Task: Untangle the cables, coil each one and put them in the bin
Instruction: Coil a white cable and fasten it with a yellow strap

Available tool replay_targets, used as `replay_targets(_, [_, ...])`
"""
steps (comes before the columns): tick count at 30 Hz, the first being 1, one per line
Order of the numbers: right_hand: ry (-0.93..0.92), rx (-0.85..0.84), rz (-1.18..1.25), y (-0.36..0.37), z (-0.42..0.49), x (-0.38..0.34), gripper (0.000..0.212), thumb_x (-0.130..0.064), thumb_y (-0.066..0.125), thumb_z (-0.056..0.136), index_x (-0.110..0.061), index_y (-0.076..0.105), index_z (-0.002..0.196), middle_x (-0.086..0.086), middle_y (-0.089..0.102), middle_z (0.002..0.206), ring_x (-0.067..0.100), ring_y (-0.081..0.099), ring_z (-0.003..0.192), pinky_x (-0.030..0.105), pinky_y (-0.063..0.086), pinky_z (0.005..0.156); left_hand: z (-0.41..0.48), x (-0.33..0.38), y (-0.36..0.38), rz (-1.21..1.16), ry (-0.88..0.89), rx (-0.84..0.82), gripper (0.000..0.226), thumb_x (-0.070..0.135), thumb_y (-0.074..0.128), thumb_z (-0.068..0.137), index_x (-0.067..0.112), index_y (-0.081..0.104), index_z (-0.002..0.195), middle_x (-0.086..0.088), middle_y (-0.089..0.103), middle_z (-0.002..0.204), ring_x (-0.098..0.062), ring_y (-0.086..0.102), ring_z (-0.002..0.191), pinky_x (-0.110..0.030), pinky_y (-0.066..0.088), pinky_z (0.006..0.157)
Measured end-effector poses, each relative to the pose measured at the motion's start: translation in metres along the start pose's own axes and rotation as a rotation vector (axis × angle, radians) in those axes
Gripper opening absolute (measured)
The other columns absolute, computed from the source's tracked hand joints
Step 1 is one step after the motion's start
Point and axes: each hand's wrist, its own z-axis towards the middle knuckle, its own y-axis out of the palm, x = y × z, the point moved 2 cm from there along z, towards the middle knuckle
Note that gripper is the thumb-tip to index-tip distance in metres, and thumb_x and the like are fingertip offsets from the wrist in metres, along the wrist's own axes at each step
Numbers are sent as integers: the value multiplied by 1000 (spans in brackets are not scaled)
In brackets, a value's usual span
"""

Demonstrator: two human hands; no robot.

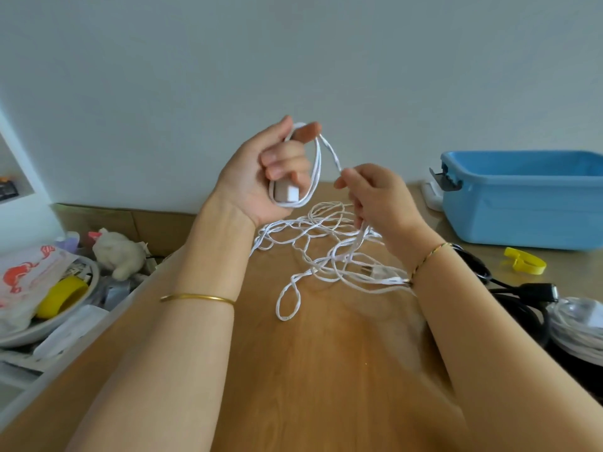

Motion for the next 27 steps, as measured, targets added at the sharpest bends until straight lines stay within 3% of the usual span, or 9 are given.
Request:
replay_targets(2, [4, -139, -22, 12, -5, -2, 30, -19, 45, 99, -13, 62, 74, 0, 41, 54, 8, 37, 38, 22, 39, 40, 2, 2, -1, -214, 52, -66, 37, 21, 35, 98, -3, 63, 95, 5, 36, 39, -7, 36, 33, -22, 55, 58])
replay_targets(6, [-27, -340, -126, 29, -13, -8, 24, -14, 45, 97, -10, 68, 91, -1, 45, 57, 10, 41, 45, 18, 39, 43, 9, 8, -15, -295, 290, 154, 31, 14, 28, 104, -5, 53, 103, 3, 43, 49, -10, 44, 41, -47, 55, 79])
replay_targets(9, [-25, -499, -279, 36, -17, -8, 18, -11, 53, 92, -13, 68, 101, -2, 54, 60, 6, 44, 43, 17, 42, 48, 13, 7, -24, -197, 425, 349, 26, 14, 32, 104, 8, 50, 87, 1, 53, 57, -11, 51, 51, -55, 45, 88])
replay_targets(13, [8, -580, -423, 35, -17, -11, 17, -1, 58, 82, -14, 70, 82, 5, 64, 65, 9, 50, 49, 18, 43, 51, 15, 1, -42, 200, 553, 623, 16, 16, 42, 102, 16, 53, 90, 3, 59, 66, -8, 60, 56, -46, 50, 82])
replay_targets(16, [14, -496, -456, 28, -13, -14, 12, -4, 62, 80, -13, 69, 74, 1, 61, 59, 10, 49, 50, 16, 39, 49, 14, -5, -45, 728, 642, 682, 22, 12, 37, 102, 23, 54, 92, 5, 59, 65, -1, 57, 58, -28, 47, 75])
replay_targets(19, [-8, -351, -442, 15, -8, -18, 10, -12, 65, 81, -5, 66, 73, 0, 53, 58, 12, 45, 54, 23, 36, 52, 17, -12, -43, 1299, 661, 612, 25, 8, 35, 101, -1, 57, 107, 2, 56, 71, 4, 54, 65, -8, 41, 76])
replay_targets(21, [12, -279, -333, 8, -5, -17, 11, -9, 64, 81, -5, 61, 71, 1, 49, 60, 12, 41, 57, 25, 34, 54, 18, -13, -42, 1527, 573, 513, 26, 12, 36, 100, 1, 54, 115, 2, 56, 73, -9, 53, 67, -21, 42, 76])
replay_targets(23, [-7, -230, -266, 6, -4, -16, 10, -7, 62, 82, -2, 60, 73, 0, 46, 59, 11, 39, 55, 25, 32, 53, 19, -15, -35, 1678, 443, 392, 20, 15, 37, 100, 3, 53, 99, -1, 56, 72, -12, 51, 62, -31, 42, 72])
replay_targets(27, [-149, -21, -347, 5, 1, -14, 16, -10, 66, 81, -22, 61, 71, -12, 57, 66, 9, 56, 69, 25, 45, 68, 16, -16, -18, 1675, 163, 321, 39, 33, 38, 100, 6, 58, 80, -3, 57, 64, -20, 51, 55, -35, 46, 64])
